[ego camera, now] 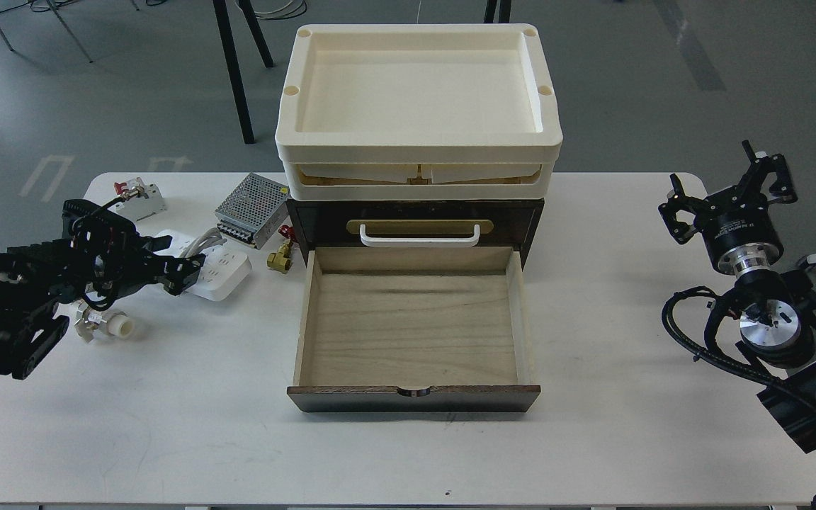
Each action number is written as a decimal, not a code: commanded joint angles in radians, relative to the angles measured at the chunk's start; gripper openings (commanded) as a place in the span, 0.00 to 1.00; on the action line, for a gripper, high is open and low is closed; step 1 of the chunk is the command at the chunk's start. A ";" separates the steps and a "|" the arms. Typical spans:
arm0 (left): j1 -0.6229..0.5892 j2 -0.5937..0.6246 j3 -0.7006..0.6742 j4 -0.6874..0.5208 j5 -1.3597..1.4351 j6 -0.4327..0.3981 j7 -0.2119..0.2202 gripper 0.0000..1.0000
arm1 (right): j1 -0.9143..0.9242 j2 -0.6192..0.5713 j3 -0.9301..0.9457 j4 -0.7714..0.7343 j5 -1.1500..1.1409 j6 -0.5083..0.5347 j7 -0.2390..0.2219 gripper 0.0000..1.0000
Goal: Put charging cable into cabinet
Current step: 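Close the left gripper on the white power strip, then lift the power strip high off the table with the left gripper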
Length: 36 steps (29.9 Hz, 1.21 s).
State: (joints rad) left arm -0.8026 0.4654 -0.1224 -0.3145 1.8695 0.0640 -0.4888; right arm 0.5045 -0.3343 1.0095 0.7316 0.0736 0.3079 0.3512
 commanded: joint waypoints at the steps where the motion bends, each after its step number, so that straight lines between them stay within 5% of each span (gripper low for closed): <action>1: 0.000 -0.005 0.009 0.018 0.000 -0.001 0.000 0.42 | 0.000 0.000 0.000 0.000 0.000 0.000 0.000 1.00; 5: -0.001 -0.016 0.010 0.040 -0.015 -0.006 0.000 0.14 | 0.000 0.000 0.000 0.000 0.000 -0.001 0.000 1.00; 8: 0.000 -0.016 0.013 0.037 -0.010 -0.003 0.000 0.05 | 0.000 0.000 0.000 0.000 0.000 -0.001 0.000 1.00; 17: -0.064 0.004 0.018 0.028 -0.013 -0.006 0.000 0.04 | 0.000 0.000 0.000 0.000 0.000 -0.001 0.000 1.00; 28: -0.274 0.200 0.026 0.025 -0.010 -0.044 0.000 0.05 | 0.002 0.000 0.000 -0.003 -0.002 -0.001 0.000 1.00; 36: -0.576 0.248 0.018 0.025 -0.073 -0.269 0.000 0.04 | 0.002 0.000 0.000 -0.001 -0.002 -0.001 0.000 1.00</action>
State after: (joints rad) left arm -1.2541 0.7099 -0.1023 -0.2902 1.8467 -0.0995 -0.4886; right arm 0.5064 -0.3344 1.0093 0.7287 0.0719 0.3068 0.3513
